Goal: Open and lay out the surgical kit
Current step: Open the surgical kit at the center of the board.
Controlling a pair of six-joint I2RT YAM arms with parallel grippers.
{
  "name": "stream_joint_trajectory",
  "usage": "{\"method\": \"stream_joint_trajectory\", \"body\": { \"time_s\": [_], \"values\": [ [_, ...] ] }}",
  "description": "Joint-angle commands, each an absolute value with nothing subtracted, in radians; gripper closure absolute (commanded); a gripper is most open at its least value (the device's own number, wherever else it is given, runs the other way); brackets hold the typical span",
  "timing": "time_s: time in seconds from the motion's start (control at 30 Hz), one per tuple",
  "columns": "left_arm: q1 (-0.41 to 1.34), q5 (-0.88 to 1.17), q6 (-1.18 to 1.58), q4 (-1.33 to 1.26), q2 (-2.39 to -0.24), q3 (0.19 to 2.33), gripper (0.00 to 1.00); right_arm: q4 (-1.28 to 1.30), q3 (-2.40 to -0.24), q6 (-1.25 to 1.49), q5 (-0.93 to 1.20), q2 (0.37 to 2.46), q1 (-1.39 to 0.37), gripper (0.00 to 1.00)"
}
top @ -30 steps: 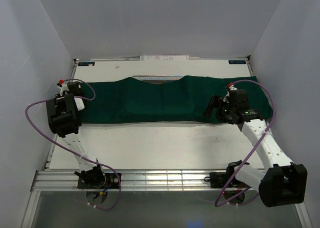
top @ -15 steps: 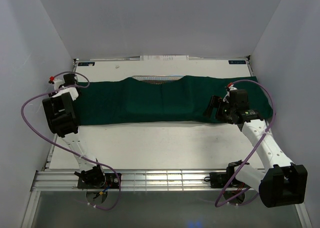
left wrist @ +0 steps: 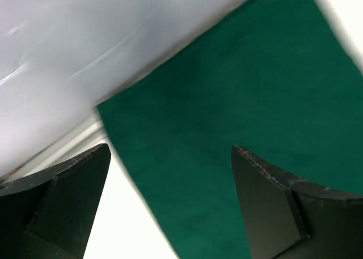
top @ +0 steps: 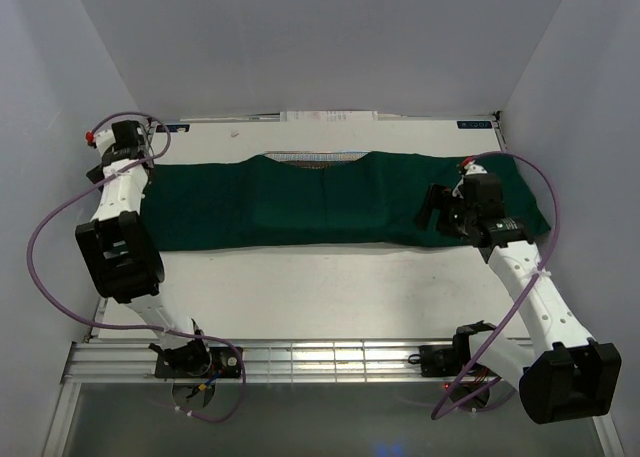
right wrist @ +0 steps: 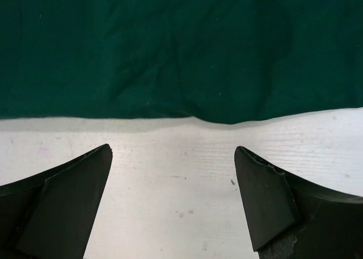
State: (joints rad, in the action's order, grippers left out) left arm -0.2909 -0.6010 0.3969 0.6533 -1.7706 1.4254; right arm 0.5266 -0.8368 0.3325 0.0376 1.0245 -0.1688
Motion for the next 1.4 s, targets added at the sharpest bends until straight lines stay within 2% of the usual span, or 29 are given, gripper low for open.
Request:
{"method": "stream_joint_trajectory", "body": {
  "time_s": [0.0,0.17,0.4,0.77,1.37],
  "values": [
    [-0.279,-0.413,0.455,0.664,-1.761,1.492,0.02,0.526,-0.946,0.318,-0.101,1.060,-0.172,0.06],
    [-0.276,-0.304,0.517,0.661,-1.914,1.597,0.04,0.535,-1.035,0.348,-0.213,1.164,-0.164,0.06],
    [-0.261,-0.268,0.592,0.629,-2.066,1.669,0.11,0.534,-1.126,0.374,-0.273,1.321,-0.140,0.04],
    [-0.250,-0.360,0.641,0.603,-2.132,1.672,0.12,0.503,-1.146,0.361,-0.244,1.419,-0.121,0.04],
    [-0.249,-0.518,0.597,0.609,-2.195,1.643,0.13,0.451,-1.108,0.360,-0.230,1.447,-0.071,0.04]
  ]
}}
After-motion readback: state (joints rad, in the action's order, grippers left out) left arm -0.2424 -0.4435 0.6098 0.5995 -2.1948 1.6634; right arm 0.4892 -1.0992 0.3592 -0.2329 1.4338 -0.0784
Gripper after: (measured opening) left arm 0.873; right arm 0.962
